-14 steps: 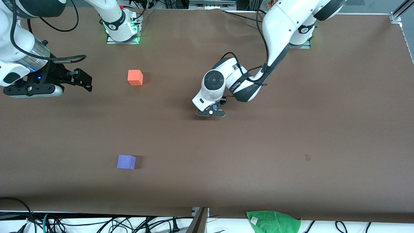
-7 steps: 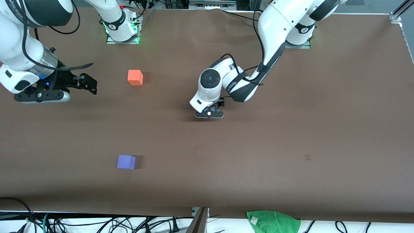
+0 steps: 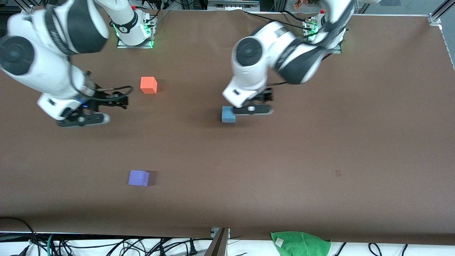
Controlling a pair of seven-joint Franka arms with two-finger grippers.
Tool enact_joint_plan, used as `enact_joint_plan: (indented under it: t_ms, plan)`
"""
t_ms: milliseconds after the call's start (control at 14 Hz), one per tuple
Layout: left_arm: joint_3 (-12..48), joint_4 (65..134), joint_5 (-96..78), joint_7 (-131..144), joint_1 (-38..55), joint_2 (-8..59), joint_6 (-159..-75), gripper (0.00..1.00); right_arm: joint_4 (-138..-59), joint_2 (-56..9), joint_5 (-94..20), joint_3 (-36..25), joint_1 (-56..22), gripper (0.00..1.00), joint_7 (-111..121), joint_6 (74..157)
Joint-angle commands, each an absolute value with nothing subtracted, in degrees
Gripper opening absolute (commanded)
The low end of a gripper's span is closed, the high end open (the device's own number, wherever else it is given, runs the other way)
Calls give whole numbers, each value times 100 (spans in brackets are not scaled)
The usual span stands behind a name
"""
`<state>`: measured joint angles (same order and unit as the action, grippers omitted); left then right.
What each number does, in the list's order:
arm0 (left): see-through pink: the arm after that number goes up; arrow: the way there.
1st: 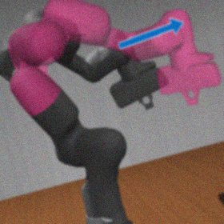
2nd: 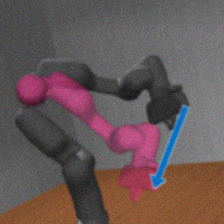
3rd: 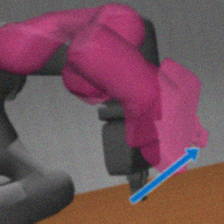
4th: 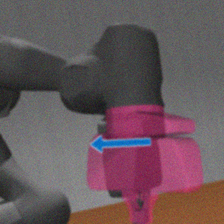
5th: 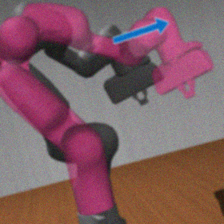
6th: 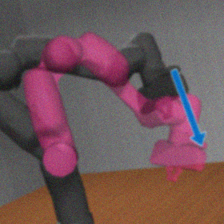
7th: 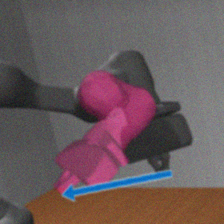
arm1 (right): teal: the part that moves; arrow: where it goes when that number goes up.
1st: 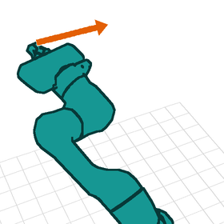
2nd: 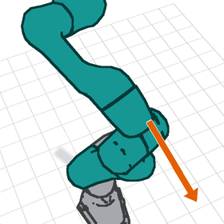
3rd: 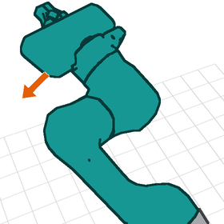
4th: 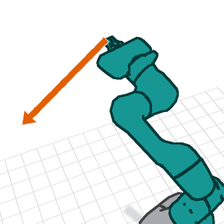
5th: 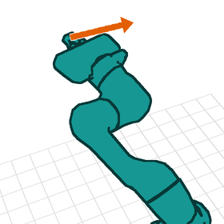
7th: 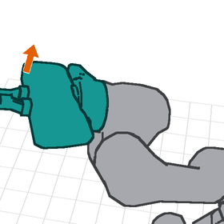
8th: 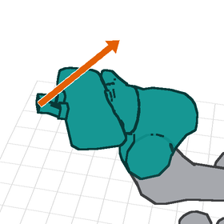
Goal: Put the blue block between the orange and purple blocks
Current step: 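Release the blue cube with the left gripper while the right gripper reaches it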
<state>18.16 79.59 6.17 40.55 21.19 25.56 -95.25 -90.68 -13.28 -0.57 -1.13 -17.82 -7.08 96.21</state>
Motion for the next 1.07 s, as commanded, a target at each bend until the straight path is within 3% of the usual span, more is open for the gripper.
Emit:
enact_joint_plan:
  t_ms: [0, 286, 500, 714, 857, 1000]
  plan:
    - [1872, 7946, 53, 2598, 979, 2111, -9002, 100, -8982, -1423, -105, -105, -2301, 100, -1279, 9632]
    - [1819, 7822, 53, 1591, 81, 1602, -8368, 100, -8982, -2028, -404, 9, -3143, 100, -2789, 10737]
    - [1819, 7822, 61, 1302, -482, 1407, -8332, 100, -8703, -2888, -413, 9, -3874, 100, -4137, 11914]
    - [1697, 7927, -34, 5, -852, 1424, -8410, 100, -8210, -3637, -404, 9, -4393, 100, -4639, 12401]
    - [971, 8181, -9, -473, -539, 1232, -8499, 100, -8191, -3761, -378, 9, -4535, 100, -4667, 12454]
    - [161, 9240, -44, -448, -71, 522, -9233, 100, -8209, -3867, -334, 0, -4588, 100, -4658, 12550]
